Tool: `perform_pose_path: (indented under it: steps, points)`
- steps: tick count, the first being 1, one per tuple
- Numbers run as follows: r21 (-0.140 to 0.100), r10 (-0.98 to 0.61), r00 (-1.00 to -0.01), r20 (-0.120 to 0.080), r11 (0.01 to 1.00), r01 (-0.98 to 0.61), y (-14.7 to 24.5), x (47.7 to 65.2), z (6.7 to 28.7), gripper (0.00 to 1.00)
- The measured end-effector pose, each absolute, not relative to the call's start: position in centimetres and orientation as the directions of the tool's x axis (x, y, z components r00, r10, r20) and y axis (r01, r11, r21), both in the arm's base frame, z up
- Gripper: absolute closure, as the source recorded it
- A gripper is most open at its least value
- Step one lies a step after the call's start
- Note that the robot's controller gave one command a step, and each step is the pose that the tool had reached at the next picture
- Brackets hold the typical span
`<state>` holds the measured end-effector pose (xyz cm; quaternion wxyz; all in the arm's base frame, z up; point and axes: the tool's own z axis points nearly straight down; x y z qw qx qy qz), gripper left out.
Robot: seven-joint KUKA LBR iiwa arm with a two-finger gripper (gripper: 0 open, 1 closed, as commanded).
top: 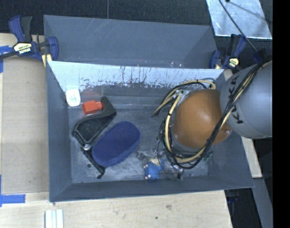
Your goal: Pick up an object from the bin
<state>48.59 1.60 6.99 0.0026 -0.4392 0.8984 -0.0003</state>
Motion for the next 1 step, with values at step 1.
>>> perform_pose_path:
  steps: [1]
  points:
    - [-0.004,-0.788,-0.616,-0.006,0.616,-0.788,1.63,48.67,7.07,1.00]
